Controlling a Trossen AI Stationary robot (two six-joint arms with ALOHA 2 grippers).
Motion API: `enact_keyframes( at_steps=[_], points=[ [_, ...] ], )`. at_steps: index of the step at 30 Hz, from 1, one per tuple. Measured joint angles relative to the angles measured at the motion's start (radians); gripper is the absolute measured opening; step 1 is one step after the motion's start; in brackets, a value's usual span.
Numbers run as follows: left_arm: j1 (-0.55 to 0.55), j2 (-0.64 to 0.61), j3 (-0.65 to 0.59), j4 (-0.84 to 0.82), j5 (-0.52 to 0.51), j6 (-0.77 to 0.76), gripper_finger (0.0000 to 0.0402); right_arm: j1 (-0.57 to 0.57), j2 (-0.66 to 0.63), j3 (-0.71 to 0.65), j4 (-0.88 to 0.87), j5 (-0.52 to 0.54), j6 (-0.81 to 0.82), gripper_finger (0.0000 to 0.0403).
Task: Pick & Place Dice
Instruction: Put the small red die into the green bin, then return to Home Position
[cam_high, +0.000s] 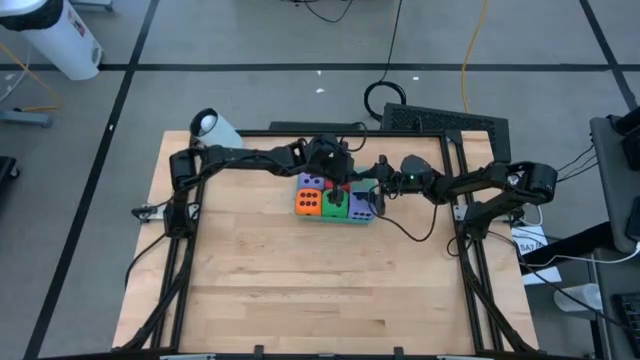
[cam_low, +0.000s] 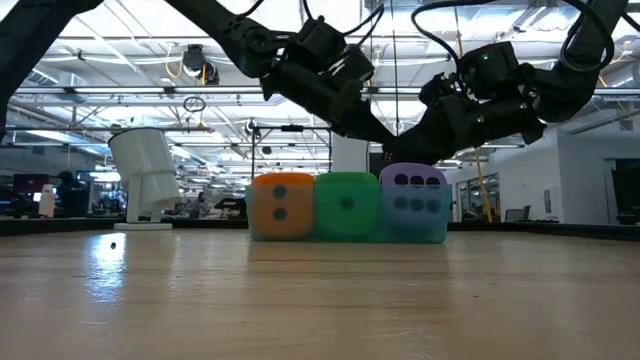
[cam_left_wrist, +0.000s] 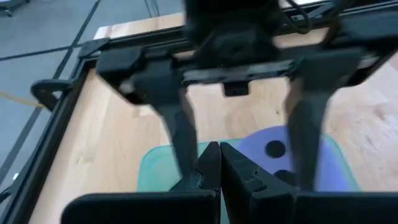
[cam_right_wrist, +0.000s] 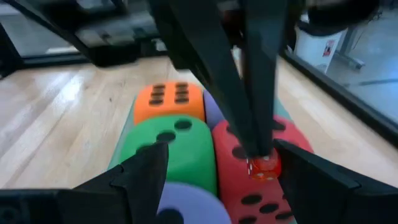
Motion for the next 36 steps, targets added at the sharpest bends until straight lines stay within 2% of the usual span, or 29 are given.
enact_keyframes(
  at_steps=[14, 18, 21, 23, 25, 30, 36],
  points=[
    [0.021, 0.0, 0.0, -0.058, -0.044, 0.018, 0.0002, 0.005, 0.0, -0.001, 0.067, 0.018, 0.007, 0.0277],
    [0.03, -0.045, -0.001, -0.103, -0.043, 0.007, 0.0002, -0.001, -0.012, -0.001, 0.055, 0.026, 0.028, 0.0277],
    [0.058, -0.128, -0.025, -0.127, 0.056, 0.003, 0.0002, -0.012, -0.056, -0.002, 0.044, 0.015, 0.074, 0.0277],
    [0.08, -0.201, -0.073, -0.109, 0.144, 0.002, 0.0001, -0.024, -0.105, -0.015, 0.03, -0.011, 0.083, 0.0277],
    [0.101, -0.292, -0.145, -0.077, 0.176, -0.004, 0.0001, -0.035, -0.16, -0.026, 0.017, -0.028, 0.091, 0.0272],
    [0.142, -0.519, -0.342, -0.022, 0.136, -0.025, 0.0001, -0.064, -0.34, -0.047, -0.073, -0.025, 0.107, 0.0218],
    [0.164, -0.783, -0.536, -0.011, 0.104, -0.103, 0.0002, -0.078, -0.593, -0.05, -0.348, 0.004, 0.205, 0.0099]
  ],
)
